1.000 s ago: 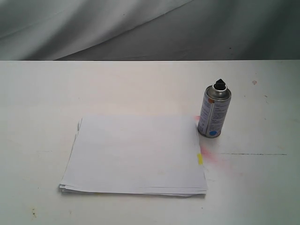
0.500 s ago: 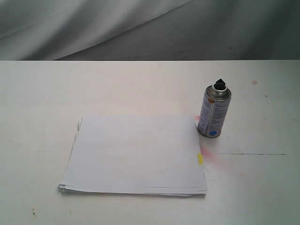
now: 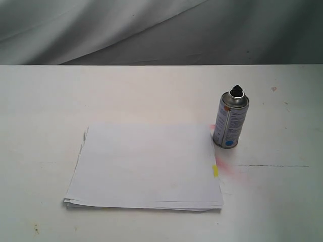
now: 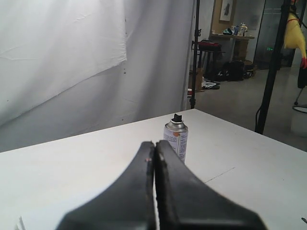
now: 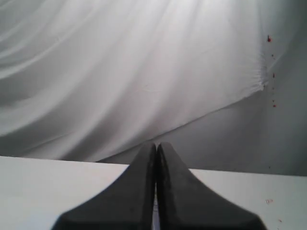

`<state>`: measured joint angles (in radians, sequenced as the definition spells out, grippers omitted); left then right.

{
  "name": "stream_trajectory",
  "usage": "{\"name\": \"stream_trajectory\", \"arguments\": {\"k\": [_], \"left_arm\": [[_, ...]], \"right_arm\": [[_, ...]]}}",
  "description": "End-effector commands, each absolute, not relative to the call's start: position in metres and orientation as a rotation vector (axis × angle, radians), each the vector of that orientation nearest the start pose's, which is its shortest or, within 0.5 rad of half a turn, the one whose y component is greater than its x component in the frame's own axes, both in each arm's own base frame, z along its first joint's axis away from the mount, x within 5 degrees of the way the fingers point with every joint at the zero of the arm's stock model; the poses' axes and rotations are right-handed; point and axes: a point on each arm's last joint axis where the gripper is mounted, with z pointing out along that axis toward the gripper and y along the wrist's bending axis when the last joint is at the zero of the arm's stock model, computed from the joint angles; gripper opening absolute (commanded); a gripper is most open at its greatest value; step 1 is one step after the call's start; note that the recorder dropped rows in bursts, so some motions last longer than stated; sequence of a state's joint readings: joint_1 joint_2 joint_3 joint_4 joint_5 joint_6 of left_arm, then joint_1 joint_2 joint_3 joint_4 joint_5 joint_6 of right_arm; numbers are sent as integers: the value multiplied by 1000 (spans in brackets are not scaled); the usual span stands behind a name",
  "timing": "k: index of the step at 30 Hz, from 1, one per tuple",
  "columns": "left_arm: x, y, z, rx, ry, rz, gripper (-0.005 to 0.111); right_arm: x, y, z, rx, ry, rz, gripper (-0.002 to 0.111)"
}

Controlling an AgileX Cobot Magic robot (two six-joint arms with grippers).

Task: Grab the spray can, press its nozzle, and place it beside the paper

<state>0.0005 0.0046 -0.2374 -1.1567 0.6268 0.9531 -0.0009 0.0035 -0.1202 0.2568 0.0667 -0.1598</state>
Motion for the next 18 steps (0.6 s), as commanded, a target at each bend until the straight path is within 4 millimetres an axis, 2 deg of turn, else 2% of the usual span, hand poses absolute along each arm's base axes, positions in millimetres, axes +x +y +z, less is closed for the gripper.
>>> {"name": "stream_trajectory", "arguments": {"k": [1,4,9,14,18], "left_arm": [[25,-49,265,357,1523,-536,0],[25,-49,265,357,1523,-536,0],[25,-49,265,357,1523,-536,0],[25,-49,265,357,1523,-536,0],[25,-49,265,357,1523,-536,0]], "right_arm": [[54,0,226,52,1431,65,0],[56,0,216,35,1457,46,0],[56,0,210,38,1520,41,0],[56,0,204,-49,1583,-54,0],[56,-1,202,-59,1603,-66,0]]}}
